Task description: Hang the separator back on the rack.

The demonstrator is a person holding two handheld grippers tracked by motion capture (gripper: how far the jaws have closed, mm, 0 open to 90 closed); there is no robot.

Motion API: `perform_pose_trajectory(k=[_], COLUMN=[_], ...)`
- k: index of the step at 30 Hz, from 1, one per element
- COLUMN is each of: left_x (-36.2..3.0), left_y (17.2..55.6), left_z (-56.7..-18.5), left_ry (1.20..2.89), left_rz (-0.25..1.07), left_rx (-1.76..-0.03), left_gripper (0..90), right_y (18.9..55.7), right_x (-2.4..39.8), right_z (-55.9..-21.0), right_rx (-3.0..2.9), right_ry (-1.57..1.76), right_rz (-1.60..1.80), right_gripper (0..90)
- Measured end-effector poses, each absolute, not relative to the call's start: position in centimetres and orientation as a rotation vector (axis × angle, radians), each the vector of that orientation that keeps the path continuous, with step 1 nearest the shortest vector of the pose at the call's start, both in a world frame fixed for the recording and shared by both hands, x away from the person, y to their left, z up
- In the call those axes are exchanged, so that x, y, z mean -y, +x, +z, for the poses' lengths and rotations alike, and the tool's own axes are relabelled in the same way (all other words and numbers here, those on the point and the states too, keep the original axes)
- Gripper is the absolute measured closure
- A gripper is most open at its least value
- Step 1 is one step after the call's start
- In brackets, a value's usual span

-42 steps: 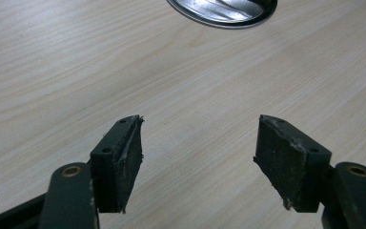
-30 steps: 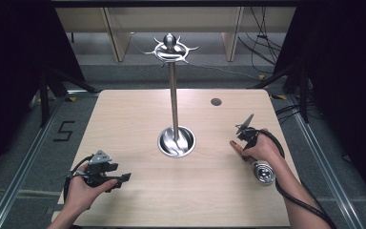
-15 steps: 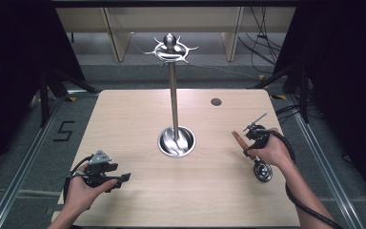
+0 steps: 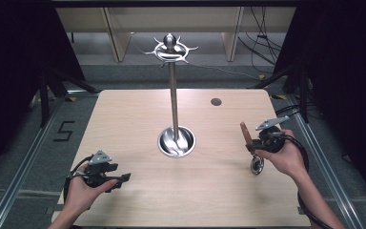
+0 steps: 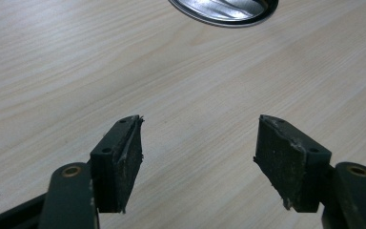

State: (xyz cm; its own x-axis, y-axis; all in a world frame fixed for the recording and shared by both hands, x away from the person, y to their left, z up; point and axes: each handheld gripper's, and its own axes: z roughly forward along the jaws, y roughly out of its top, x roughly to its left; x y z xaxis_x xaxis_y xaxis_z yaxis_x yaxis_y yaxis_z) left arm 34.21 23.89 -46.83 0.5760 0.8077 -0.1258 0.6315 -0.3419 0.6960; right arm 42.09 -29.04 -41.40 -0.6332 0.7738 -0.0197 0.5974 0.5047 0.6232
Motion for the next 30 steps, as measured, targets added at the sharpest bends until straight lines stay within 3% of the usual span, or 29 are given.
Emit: perform_pose_trajectory(k=[30], left_x=[-24.1], left_y=[34.2], left_z=[-46.7], left_ry=[2.088], left_rz=[0.308], left_rx=[-1.140], left_gripper=[32.2], right_y=[40.0], right_x=[27.5], right_z=[-37.4], right_rx=[-2.212], right_ry=[1.044], right_rz=[1.225], right_gripper=[68.9])
